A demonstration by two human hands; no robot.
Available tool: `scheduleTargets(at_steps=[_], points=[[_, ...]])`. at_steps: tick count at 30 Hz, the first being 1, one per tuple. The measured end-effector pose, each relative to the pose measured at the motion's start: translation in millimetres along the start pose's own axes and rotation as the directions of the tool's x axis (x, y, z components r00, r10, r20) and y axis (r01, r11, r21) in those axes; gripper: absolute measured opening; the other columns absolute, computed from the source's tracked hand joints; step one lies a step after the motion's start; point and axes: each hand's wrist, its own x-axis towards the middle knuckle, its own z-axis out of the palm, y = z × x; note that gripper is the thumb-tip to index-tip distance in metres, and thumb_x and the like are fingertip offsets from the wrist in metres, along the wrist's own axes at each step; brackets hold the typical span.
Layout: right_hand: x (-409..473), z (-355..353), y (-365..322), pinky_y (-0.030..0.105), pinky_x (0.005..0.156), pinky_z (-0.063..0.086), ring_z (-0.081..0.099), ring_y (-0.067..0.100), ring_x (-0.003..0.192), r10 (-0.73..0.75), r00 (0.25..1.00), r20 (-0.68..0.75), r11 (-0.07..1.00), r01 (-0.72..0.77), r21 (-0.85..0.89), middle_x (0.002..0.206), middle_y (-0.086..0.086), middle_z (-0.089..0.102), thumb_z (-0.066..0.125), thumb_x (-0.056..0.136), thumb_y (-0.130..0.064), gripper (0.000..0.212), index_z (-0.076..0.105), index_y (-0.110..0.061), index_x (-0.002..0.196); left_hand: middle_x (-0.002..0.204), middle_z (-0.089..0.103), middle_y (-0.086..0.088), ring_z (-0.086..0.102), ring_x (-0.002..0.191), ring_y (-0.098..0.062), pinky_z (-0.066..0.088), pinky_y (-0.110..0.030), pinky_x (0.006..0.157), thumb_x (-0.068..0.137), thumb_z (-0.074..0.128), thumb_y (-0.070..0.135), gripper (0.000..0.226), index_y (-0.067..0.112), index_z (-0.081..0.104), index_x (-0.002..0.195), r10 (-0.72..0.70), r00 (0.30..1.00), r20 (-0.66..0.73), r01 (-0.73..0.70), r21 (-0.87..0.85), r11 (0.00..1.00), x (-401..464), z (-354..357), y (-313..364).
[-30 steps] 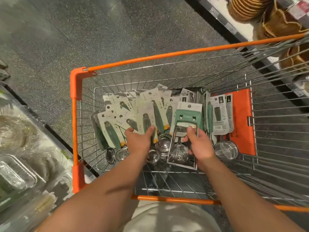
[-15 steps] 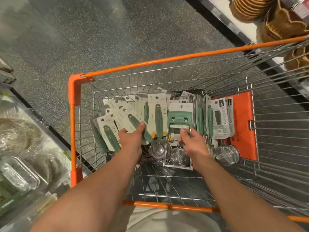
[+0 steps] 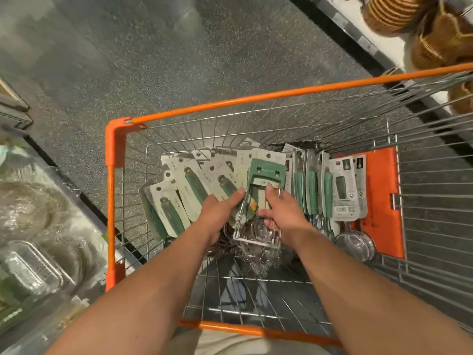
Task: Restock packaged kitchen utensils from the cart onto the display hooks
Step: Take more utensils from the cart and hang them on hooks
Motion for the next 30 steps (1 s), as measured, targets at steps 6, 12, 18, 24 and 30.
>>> scheduleTargets(at_steps=[6, 12, 18, 24, 30], points=[[10.0, -6.2, 2.6, 0.043, 0.093, 0.06, 0.063, 0.018, 0.088, 0.048, 0.999, -0.006, 0.999, -0.048, 0.021, 0.109, -0.001, 0.067, 0.055, 0.099, -0.059, 0.044, 0.048, -0.027, 0.128, 0.129, 0.068, -0.003, 0.063, 0.116, -0.023, 0.043, -0.031, 0.099, 0.088, 0.066, 0.066, 0.07, 0.011, 0.062, 0.132, 0.004, 0.998, -0.056, -0.001, 0.046, 0.999, -9.0, 30.6, 9.3], [6.5, -7.4, 10.3, 0.035, 0.068, 0.05, 0.058, 0.023, 0.092, 0.028, 1.0, -0.008, 0.999, -0.028, 0.03, 0.108, 0.004, 0.068, 0.056, 0.097, -0.062, 0.048, 0.063, -0.019, 0.117, 0.146, 0.051, -0.001, 0.041, 0.146, -0.029, 0.034, -0.042, 0.116, 0.092, 0.068, 0.058, 0.09, 0.008, 0.032, 0.157, -0.02, 0.999, 0.034, 0.021, -0.049, 0.999, -10.9, 19.2, 4.3], [-4.2, -13.2, 2.6, 0.031, 0.063, 0.04, 0.056, 0.021, 0.082, -0.047, 0.995, 0.082, 0.994, 0.055, -0.096, 0.113, 0.012, 0.072, 0.053, 0.094, -0.069, 0.052, 0.069, -0.021, 0.107, 0.13, 0.07, -0.015, 0.068, 0.117, -0.034, 0.051, -0.054, 0.105, 0.048, 0.094, 0.071, 0.126, 0.003, 0.05, 0.144, -0.11, 0.988, 0.111, 0.124, -0.128, 0.984, -2.3, -13.3, -4.6], [-43.0, -20.4, -23.6, 0.021, 0.064, 0.047, 0.054, 0.008, 0.055, -0.255, 0.959, 0.125, 0.956, 0.27, -0.114, 0.106, -0.01, 0.077, 0.055, 0.102, -0.049, 0.021, 0.051, -0.042, 0.121, 0.105, 0.078, -0.017, 0.074, 0.101, -0.032, 0.06, -0.039, 0.09, 0.058, 0.088, 0.046, 0.076, -0.005, 0.071, 0.113, 0.007, 0.992, 0.128, 0.017, -0.182, 0.983, -40.1, -34.8, 23.6], [-83.2, -15.5, -49.5, 0.024, 0.062, 0.044, 0.057, 0.012, 0.069, -0.289, 0.938, 0.192, 0.935, 0.32, -0.152, 0.101, -0.013, 0.067, 0.059, 0.102, -0.04, 0.007, 0.056, -0.034, 0.105, 0.09, 0.08, -0.009, 0.076, 0.083, -0.024, 0.057, -0.031, 0.071, 0.061, 0.09, 0.046, 0.068, 0.001, 0.072, 0.109, 0.113, 0.993, 0.019, -0.105, -0.243, 0.964, -84.2, -47.7, 38.4]])
